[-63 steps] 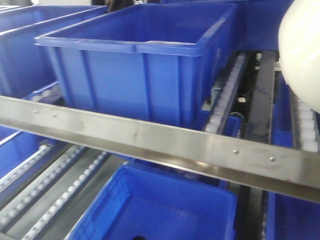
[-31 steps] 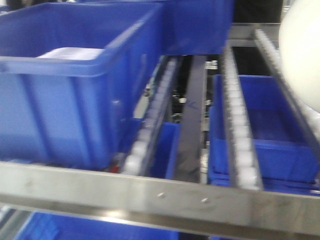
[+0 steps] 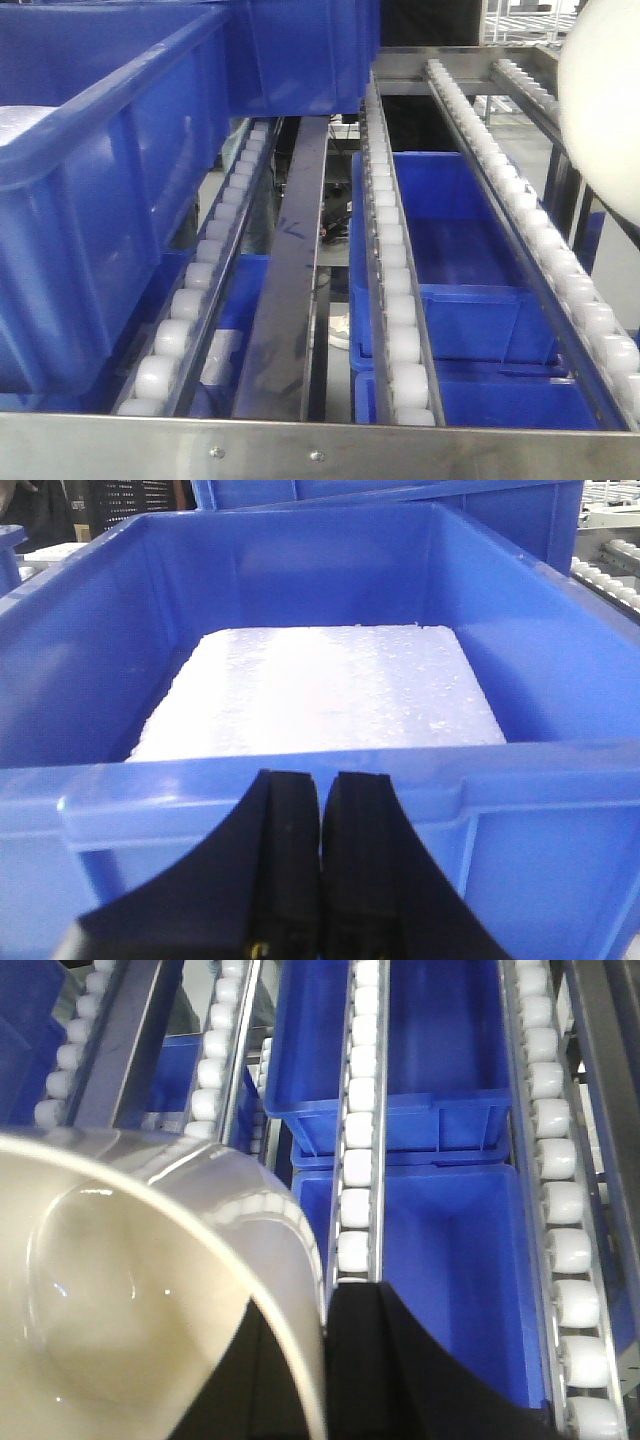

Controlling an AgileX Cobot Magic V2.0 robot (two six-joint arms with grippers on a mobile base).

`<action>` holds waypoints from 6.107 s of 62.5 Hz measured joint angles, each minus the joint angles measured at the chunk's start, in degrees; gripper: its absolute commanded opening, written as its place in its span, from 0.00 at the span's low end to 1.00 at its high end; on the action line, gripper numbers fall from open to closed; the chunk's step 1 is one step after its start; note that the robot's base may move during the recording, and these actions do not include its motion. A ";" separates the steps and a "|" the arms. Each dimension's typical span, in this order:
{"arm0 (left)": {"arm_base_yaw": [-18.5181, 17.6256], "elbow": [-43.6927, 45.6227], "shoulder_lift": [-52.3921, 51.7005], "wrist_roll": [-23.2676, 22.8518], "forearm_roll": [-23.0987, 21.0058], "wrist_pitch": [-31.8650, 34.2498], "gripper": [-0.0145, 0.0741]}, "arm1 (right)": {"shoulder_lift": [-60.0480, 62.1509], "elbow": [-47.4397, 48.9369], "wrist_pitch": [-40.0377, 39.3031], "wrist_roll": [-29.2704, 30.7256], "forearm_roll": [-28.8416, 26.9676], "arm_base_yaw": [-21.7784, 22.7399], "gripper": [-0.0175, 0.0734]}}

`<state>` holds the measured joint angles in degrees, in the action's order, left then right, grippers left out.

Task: Move white bin to right shelf second layer
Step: 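Approach the shelf and position the base at the roller-track layer, then lower the white bin with the right gripper onto the roller tracks, then open the right gripper and withdraw it from the bin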

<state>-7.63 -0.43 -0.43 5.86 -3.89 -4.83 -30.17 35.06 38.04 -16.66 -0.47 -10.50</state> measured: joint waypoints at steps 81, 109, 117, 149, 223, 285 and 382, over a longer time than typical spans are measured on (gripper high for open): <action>0.00 0.00 0.00 0.00 0.00 0.00 0.26 | 0.00 0.00 0.00 0.00 0.00 0.00 0.25; 0.00 0.00 0.00 0.00 0.00 0.00 0.26 | 0.00 0.00 0.00 0.00 0.00 0.00 0.25; 0.00 0.00 0.00 0.00 0.00 0.00 0.26 | 0.00 0.00 -0.11 0.00 0.00 0.00 0.25; 0.00 0.00 0.00 0.00 0.00 0.00 0.26 | -12.36 4.38 -0.57 0.00 1.51 0.00 0.25; 0.00 0.00 0.00 0.00 0.00 0.00 0.26 | -63.71 30.49 -4.87 0.00 5.79 -1.03 0.25; 0.00 0.00 0.00 0.00 0.00 0.00 0.26 | -65.51 30.76 -5.98 0.00 6.34 -1.44 0.79; 0.00 0.00 0.00 0.00 0.00 0.00 0.26 | -28.53 23.15 -4.15 0.00 8.32 -1.44 0.25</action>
<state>-7.63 -0.43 -0.43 5.86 -3.89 -4.83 -58.70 58.20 33.89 -16.66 7.85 -11.94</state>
